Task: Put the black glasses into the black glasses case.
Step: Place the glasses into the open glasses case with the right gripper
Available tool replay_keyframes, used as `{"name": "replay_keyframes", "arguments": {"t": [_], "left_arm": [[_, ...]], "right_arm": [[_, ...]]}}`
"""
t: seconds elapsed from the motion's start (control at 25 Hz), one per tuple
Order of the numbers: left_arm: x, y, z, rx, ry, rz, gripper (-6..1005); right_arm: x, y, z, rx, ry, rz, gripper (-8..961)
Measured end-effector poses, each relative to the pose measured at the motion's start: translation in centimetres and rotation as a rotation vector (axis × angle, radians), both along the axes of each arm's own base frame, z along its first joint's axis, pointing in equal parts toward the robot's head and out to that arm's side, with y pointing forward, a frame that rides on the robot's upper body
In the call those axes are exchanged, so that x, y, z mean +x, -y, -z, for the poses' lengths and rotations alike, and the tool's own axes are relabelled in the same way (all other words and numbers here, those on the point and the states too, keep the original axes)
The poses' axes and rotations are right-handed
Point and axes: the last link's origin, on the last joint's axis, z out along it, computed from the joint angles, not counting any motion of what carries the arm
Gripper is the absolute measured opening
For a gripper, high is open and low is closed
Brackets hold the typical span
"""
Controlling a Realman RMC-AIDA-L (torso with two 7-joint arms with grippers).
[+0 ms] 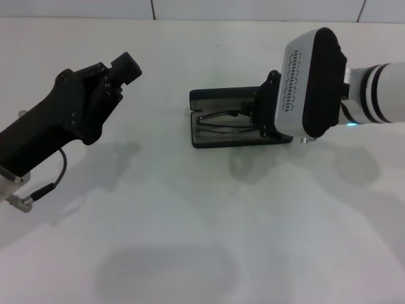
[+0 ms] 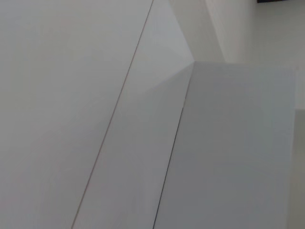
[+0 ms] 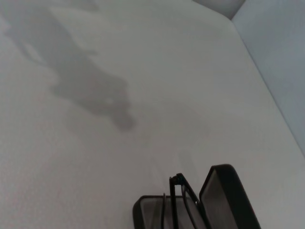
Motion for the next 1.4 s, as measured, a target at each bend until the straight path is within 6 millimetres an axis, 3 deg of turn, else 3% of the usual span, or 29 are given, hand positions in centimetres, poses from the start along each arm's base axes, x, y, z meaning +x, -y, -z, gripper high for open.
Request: {"name": "replay_keyframes", "arguments": {"t": [1.4], "left_arm": [[0.1, -0.1, 0.6, -0.007, -0.005, -0.012, 31]], "right_arm": [[1.0, -0.4, 0.2, 0.030, 0.012, 0.003, 151]]}}
